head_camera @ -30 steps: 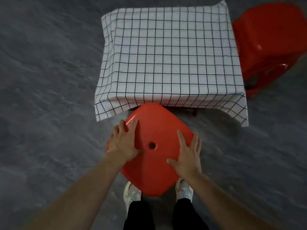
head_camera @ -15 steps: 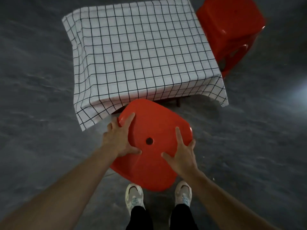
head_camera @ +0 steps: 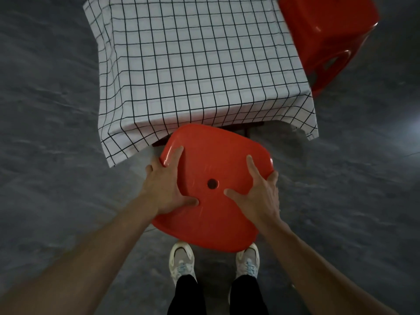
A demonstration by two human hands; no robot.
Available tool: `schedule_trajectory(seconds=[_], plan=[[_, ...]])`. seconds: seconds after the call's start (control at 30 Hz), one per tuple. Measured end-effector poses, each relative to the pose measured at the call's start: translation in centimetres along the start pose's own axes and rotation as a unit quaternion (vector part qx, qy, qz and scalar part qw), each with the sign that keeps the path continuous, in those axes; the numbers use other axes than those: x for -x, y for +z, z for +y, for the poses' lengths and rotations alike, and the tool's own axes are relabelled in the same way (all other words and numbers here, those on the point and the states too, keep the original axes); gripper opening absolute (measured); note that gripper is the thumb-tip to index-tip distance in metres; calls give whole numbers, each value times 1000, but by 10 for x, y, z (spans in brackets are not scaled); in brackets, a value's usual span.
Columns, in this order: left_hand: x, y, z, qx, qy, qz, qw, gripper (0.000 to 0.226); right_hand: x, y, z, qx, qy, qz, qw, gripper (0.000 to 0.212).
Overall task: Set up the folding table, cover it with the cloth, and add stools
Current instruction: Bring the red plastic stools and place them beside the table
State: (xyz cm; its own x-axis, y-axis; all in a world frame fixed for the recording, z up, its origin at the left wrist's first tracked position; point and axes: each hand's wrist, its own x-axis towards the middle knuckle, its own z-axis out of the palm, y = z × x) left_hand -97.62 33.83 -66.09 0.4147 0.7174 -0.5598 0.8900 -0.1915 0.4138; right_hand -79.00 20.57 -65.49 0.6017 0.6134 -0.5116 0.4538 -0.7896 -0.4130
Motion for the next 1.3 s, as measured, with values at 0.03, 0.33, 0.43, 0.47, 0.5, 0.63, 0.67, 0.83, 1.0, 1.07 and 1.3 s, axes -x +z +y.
schedule_trajectory(seconds=[0.03,0.33,0.43,0.47,0.5,0.63,0.67,0.83,1.0,1.07,1.3], plan=[[3,3,2,15,-8,11,1000,148,-5,-5,-3,16,-9,9,1000,109],[25,39,21,123,-67,56,989,138,-52,-39,-12,109,-86,0,990,110],[20,43,28,117,-74,66,988,135,-62,-40,-5,109,-90,-5,990,109],[17,44,31,112,-78,66,988,134,-65,-40,-2,105,-89,-7,990,109],[14,46,34,105,-81,64,989,132,-67,-40,1,100,-88,-8,991,109],[7,50,42,71,-74,48,994,122,-74,-40,13,81,-86,-8,993,106],[6,52,44,63,-68,44,995,120,-76,-41,17,77,-89,-8,993,104],[0,53,52,47,-66,41,996,117,-76,-46,35,57,-103,-18,993,99],[-15,39,52,34,-55,52,996,115,-70,-45,42,63,-82,-27,994,109],[-18,37,51,47,-59,38,996,116,-68,-43,42,76,-73,-37,994,118],[-9,48,65,54,-97,53,992,130,-66,-41,42,79,-73,-23,994,124]])
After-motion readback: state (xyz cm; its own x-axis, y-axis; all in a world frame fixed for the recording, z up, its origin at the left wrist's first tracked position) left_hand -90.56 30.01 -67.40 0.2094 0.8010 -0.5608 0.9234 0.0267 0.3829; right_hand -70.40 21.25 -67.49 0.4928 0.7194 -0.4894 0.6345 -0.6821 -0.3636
